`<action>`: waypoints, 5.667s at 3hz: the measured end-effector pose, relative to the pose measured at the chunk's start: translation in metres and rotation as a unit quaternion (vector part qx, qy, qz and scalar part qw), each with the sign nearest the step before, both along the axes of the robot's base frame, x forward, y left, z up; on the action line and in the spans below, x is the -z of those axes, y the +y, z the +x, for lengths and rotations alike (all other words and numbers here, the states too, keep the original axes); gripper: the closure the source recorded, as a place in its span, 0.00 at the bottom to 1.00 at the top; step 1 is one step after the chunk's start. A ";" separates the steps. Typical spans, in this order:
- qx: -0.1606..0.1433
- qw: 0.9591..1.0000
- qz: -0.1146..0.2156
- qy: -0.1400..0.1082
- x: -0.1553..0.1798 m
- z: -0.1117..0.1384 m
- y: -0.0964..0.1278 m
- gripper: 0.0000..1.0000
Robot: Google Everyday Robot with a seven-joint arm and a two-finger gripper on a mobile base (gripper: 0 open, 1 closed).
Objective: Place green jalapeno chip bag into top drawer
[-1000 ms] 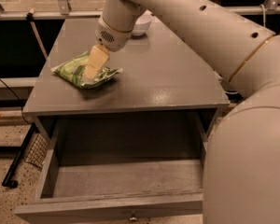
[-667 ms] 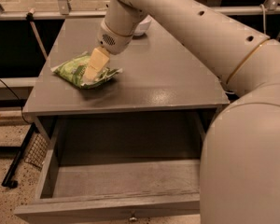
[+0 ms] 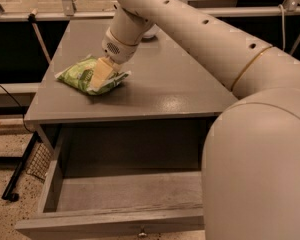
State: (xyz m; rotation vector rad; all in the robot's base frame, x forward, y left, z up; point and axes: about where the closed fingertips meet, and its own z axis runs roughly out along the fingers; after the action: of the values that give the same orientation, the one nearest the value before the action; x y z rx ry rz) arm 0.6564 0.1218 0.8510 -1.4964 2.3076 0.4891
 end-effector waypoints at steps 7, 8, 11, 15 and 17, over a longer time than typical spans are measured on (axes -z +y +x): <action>-0.181 0.979 0.026 -0.087 -0.072 -0.105 -0.006 1.00; -0.177 0.981 0.018 -0.079 -0.064 -0.147 -0.017 1.00; -0.157 0.986 -0.014 -0.049 0.002 -0.239 -0.054 1.00; -0.113 0.993 0.026 -0.036 0.063 -0.211 -0.073 1.00; -0.089 0.994 0.041 -0.057 0.119 -0.175 -0.061 1.00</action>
Offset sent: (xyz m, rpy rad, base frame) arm -0.0268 0.0056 0.0325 0.1266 -0.0393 0.1226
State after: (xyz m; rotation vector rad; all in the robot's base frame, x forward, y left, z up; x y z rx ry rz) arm 0.4818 0.0604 0.7319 -1.6537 2.0541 0.5242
